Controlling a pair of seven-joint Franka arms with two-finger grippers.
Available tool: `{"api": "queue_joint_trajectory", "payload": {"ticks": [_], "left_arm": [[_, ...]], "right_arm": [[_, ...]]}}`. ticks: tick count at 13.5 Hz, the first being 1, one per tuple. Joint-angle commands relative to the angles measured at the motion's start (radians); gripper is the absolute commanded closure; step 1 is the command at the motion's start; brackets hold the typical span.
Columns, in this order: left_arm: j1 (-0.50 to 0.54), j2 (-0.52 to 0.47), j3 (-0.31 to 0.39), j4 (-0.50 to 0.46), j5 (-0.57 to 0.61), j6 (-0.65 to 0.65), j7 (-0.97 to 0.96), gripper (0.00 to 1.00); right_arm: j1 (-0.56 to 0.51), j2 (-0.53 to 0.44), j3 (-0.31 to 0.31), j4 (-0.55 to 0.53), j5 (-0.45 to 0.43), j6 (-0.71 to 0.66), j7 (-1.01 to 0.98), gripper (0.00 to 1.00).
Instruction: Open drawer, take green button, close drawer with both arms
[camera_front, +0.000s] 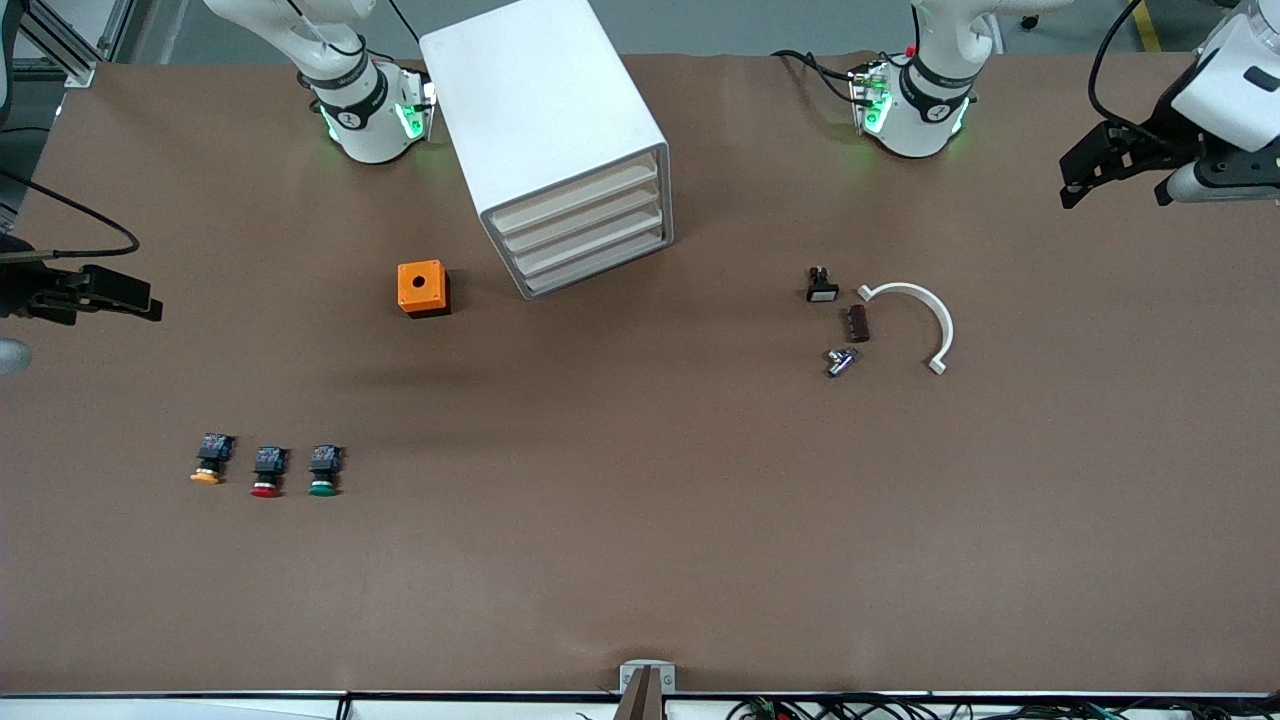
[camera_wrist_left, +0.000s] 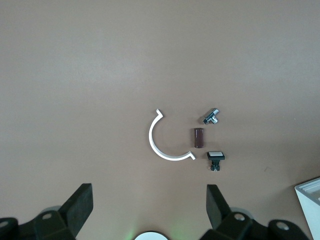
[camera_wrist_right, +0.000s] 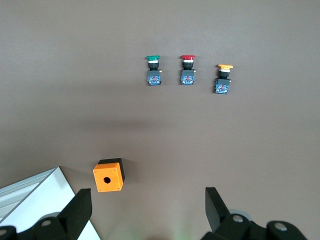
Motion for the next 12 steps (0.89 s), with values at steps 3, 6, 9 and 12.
{"api": "queue_joint_trajectory", "payload": {"ticks": [3,6,9,12], "left_arm": [[0.013,-0.016,-0.006,-0.017,-0.009,0.012,0.019,0.0],[0.013,-0.016,-0.006,-0.021,-0.009,0.012,0.018,0.0],[0.013,-0.016,-0.006,-0.035,-0.009,0.027,0.018,0.0],[0.013,0.0,-0.006,-0.026,-0.011,0.041,0.018,0.0]], "right_arm": [[-0.01,-0.003,0.014,0.009,-0.022,-0.017,0.018,0.0],[-0.012,-0.002,0.014,0.009,-0.028,-0.016,0.015,0.0],[-0.012,-0.002,0.014,0.009,-0.029,-0.016,0.015,0.0],[-0.01,-0.002,0.014,0.009,-0.029,-0.016,0.013,0.0]]}}
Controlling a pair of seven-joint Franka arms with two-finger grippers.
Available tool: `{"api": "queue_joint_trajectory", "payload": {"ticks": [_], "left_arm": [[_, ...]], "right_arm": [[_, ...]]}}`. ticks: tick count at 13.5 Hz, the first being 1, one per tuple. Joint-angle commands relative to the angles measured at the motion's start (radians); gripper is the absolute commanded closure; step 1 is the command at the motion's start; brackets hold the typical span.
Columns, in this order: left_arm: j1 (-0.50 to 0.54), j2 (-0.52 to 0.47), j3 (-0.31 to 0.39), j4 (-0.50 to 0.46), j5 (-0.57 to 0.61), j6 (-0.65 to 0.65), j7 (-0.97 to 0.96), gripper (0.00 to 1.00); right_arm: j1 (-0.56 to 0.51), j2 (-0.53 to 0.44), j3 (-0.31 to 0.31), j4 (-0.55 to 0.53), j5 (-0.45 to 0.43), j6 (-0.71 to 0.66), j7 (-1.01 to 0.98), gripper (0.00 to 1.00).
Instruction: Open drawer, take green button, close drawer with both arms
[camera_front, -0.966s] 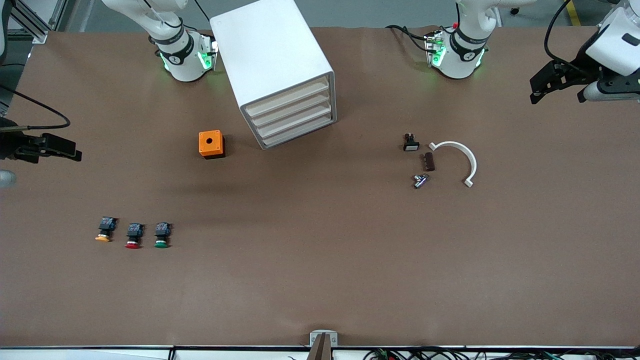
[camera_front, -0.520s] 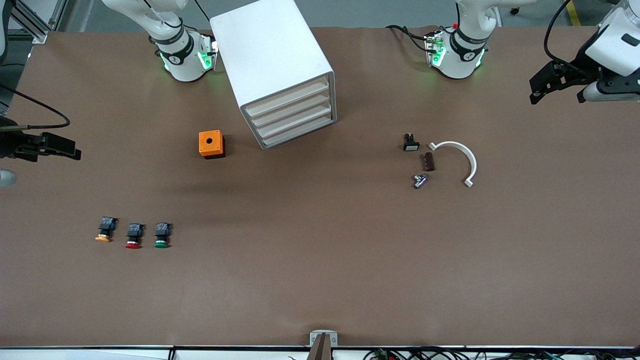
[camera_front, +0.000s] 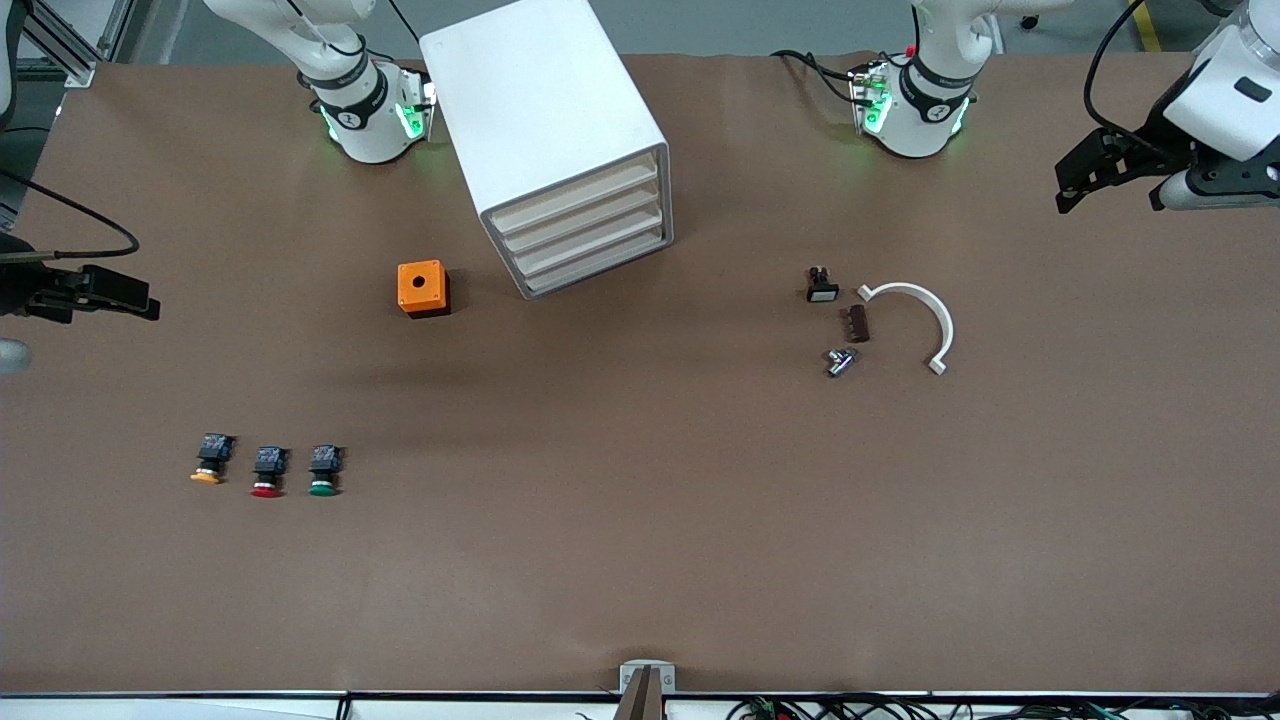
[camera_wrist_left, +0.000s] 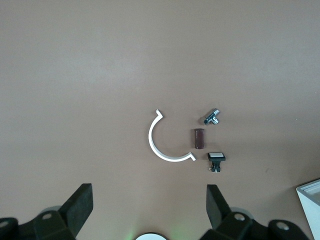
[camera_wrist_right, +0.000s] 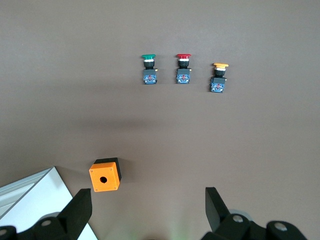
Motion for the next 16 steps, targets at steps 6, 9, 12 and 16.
{"api": "queue_joint_trajectory", "payload": {"ticks": [6,9,12,16], "left_arm": [[0.013,-0.002,-0.003,-0.009,-0.011,0.028,0.018,0.0],[0.014,0.015,0.0,-0.008,-0.009,0.046,0.018,0.0],[0.011,0.039,-0.001,0.005,-0.005,0.049,0.018,0.0],[0.013,0.047,0.0,0.025,0.001,0.038,0.018,0.0]], "right_arm": [[-0.01,0.0,0.013,0.009,-0.014,-0.013,0.01,0.0],[-0.01,-0.002,0.013,0.009,-0.016,-0.013,0.009,0.0],[-0.01,-0.002,0.013,0.009,-0.014,-0.013,0.01,0.0],[-0.01,-0.002,0.013,0.009,-0.014,-0.013,0.01,0.0]]}}
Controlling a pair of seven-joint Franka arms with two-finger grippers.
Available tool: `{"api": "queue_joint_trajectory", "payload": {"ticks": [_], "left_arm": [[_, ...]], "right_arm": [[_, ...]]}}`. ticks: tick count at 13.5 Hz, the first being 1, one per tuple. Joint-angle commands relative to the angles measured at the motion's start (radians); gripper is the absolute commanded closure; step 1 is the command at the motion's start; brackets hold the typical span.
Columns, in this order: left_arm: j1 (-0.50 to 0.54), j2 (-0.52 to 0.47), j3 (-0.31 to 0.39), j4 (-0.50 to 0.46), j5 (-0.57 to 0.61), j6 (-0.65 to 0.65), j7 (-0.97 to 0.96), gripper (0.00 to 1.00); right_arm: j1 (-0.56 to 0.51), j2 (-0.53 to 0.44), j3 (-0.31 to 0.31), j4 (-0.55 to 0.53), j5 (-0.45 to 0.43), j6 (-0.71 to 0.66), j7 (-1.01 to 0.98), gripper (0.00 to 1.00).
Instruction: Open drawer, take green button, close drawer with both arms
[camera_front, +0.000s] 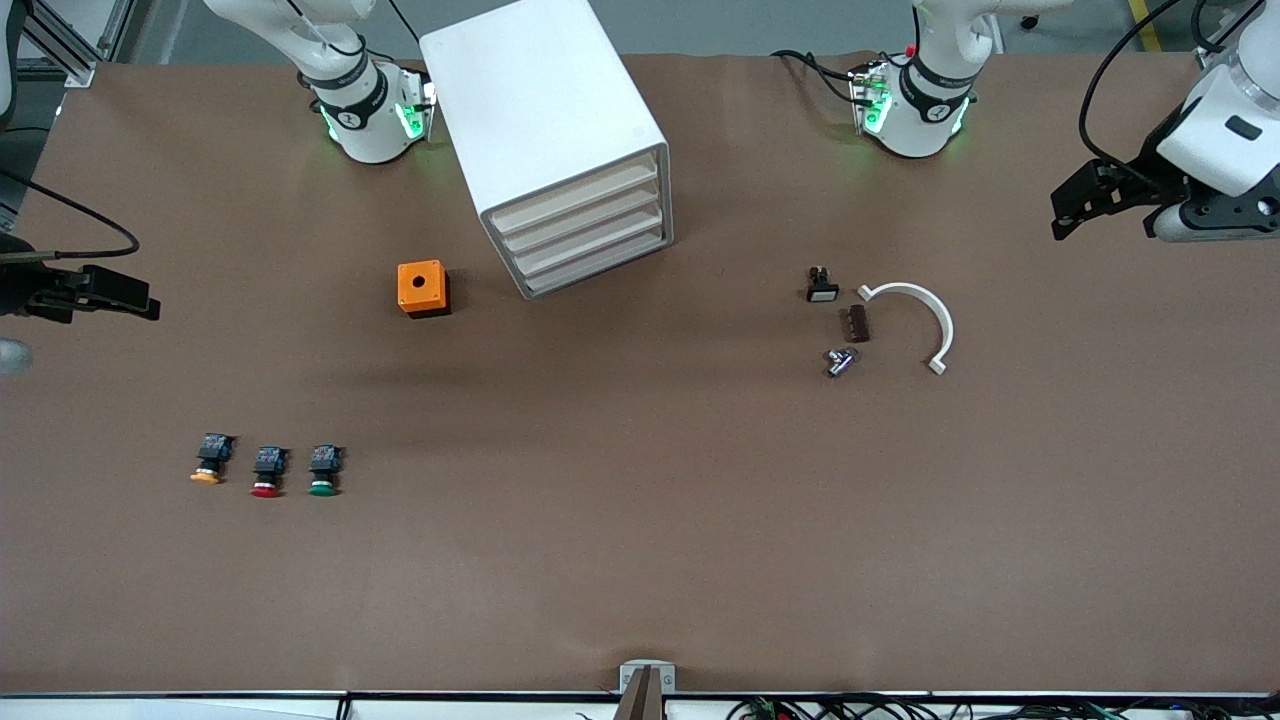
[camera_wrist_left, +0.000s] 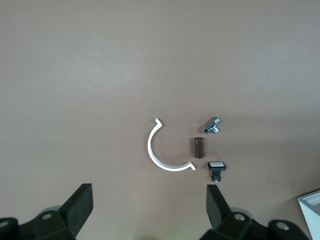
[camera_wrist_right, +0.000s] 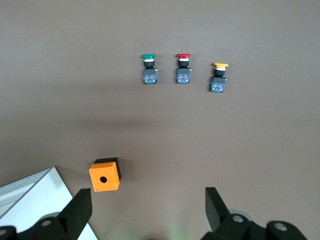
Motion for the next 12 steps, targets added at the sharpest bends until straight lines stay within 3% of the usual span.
{"api": "queue_joint_trajectory", "payload": {"ticks": [1,12], "left_arm": [[0.011,0.004,-0.001,0.022,0.001,-0.006,0.018,0.0],[0.028,0.035,0.024,0.116,0.014,-0.052,-0.001,0.0]], "right_arm": [[-0.01,-0.002,0.013,0.009,-0.016,-0.013,0.01,0.0],[-0.009,-0.014,0.014,0.006,-0.023,-0.011,0.016,0.0]]}}
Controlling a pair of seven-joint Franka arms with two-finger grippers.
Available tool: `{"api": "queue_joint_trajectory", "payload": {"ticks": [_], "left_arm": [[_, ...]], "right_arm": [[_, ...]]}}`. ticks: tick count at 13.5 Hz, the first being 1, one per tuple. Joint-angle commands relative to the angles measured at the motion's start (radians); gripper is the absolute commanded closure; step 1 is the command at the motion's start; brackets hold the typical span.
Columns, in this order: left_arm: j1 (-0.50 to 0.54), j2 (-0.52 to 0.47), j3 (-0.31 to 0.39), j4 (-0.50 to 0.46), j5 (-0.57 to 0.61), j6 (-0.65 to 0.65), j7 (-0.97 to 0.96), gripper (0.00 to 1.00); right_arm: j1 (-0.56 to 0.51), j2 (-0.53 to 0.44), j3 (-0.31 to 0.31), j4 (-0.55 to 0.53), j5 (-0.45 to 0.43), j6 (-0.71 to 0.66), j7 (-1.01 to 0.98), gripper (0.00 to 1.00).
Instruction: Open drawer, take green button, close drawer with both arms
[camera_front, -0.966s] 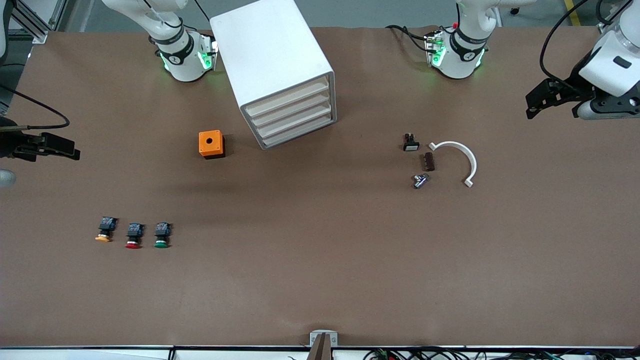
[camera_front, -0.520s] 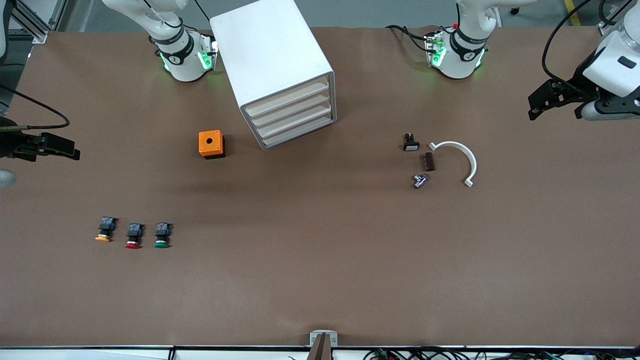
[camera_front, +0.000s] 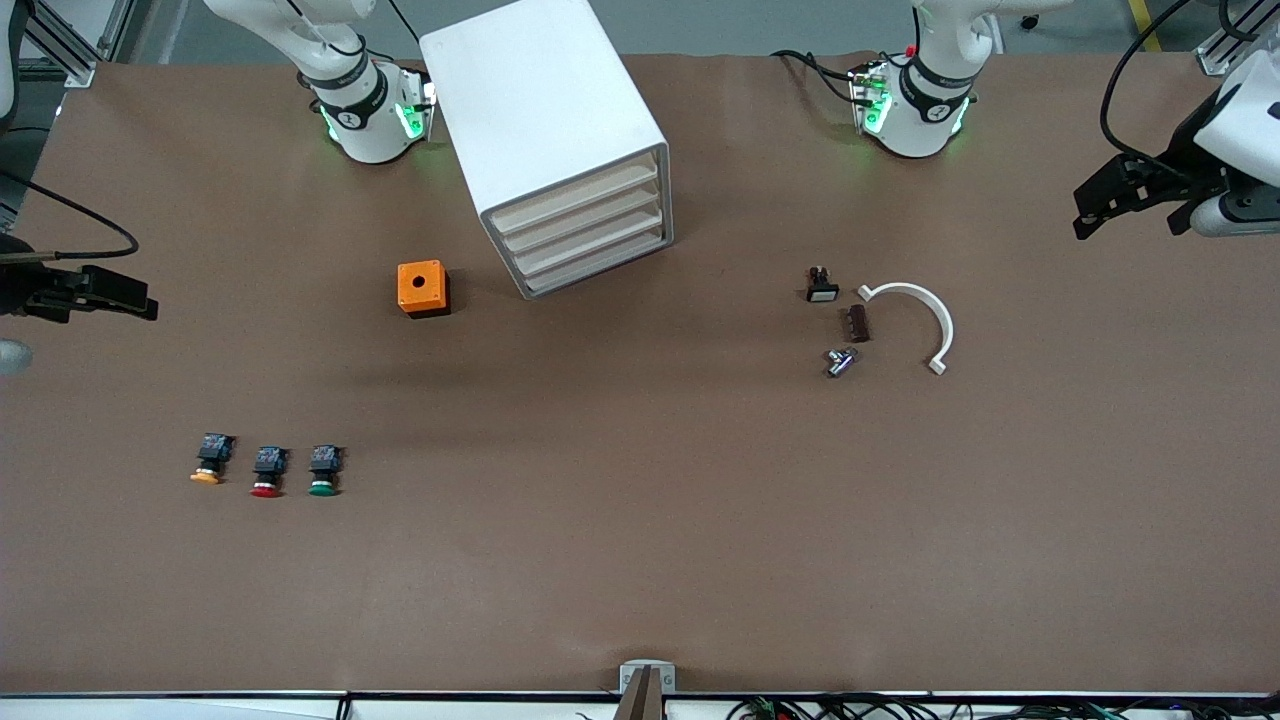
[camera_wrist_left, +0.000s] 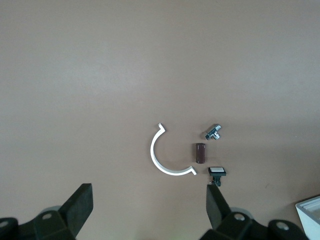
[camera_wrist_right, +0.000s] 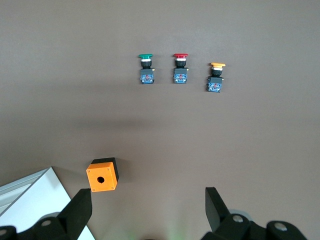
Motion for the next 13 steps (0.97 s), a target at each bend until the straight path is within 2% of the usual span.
{"api": "queue_joint_trajectory", "payload": {"ticks": [1,3,5,6,10,13], "left_arm": [[0.008,0.03,0.009,0.05,0.013,-0.028,-0.001,0.0],[0.005,0.034,0.005,0.05,0.013,-0.028,-0.001,0.0],[0.005,0.034,0.003,0.05,0.013,-0.023,-0.002,0.0],[0.005,0.036,0.003,0.05,0.013,-0.019,-0.002,0.0],[-0.001,0.039,0.003,0.055,0.016,-0.003,0.001,0.0],[-0.003,0.037,-0.001,0.055,0.016,-0.003,0.005,0.0]], "right_arm": [[-0.007,-0.041,0.013,-0.021,-0.011,-0.011,0.009,0.0],[-0.003,-0.155,0.019,-0.189,-0.011,0.057,0.009,0.0],[0.005,-0.323,0.021,-0.447,-0.01,0.217,0.011,0.0],[0.019,-0.342,0.021,-0.485,-0.01,0.242,0.009,0.0],[0.01,-0.307,0.011,-0.355,-0.011,0.173,0.012,0.0],[0.007,-0.293,0.011,-0.321,-0.013,0.173,0.012,0.0]]}}
